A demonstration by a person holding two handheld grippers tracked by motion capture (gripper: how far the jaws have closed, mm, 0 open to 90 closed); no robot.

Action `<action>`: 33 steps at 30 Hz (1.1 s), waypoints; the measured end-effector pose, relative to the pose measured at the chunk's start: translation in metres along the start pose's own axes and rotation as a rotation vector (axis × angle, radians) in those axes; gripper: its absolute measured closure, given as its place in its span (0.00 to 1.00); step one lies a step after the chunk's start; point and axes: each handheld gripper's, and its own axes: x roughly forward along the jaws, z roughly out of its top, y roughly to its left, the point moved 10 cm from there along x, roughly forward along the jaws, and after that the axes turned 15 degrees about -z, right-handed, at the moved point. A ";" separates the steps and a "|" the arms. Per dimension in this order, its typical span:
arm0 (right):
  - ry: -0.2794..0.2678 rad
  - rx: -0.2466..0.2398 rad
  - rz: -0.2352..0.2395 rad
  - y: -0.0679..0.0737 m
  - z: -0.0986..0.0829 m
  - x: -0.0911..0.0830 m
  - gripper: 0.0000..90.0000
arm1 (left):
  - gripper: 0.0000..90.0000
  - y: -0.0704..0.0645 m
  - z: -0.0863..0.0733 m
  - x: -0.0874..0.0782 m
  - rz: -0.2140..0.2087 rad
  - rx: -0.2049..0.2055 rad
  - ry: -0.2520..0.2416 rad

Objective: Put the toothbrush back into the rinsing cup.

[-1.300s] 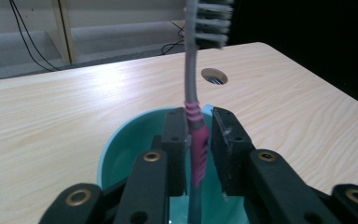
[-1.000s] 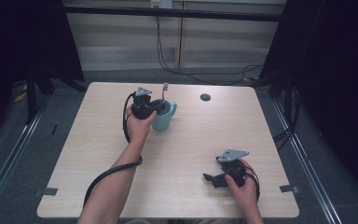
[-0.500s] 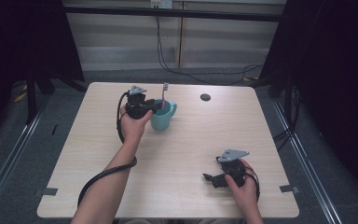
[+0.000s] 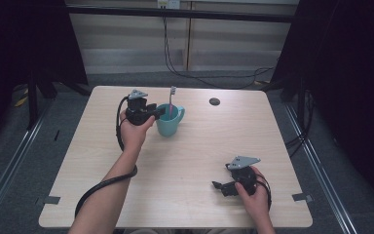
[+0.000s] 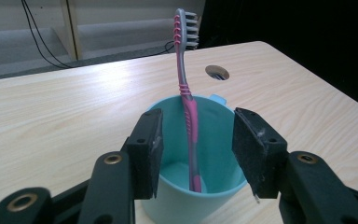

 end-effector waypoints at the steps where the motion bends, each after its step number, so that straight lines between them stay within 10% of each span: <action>1: 0.000 0.000 0.000 0.000 0.000 0.000 0.15 | 0.57 0.000 0.000 -0.002 0.002 0.001 -0.001; 33: 0.000 -0.002 0.001 0.000 0.000 0.000 0.15 | 0.30 0.004 -0.008 -0.033 0.029 -0.027 -0.010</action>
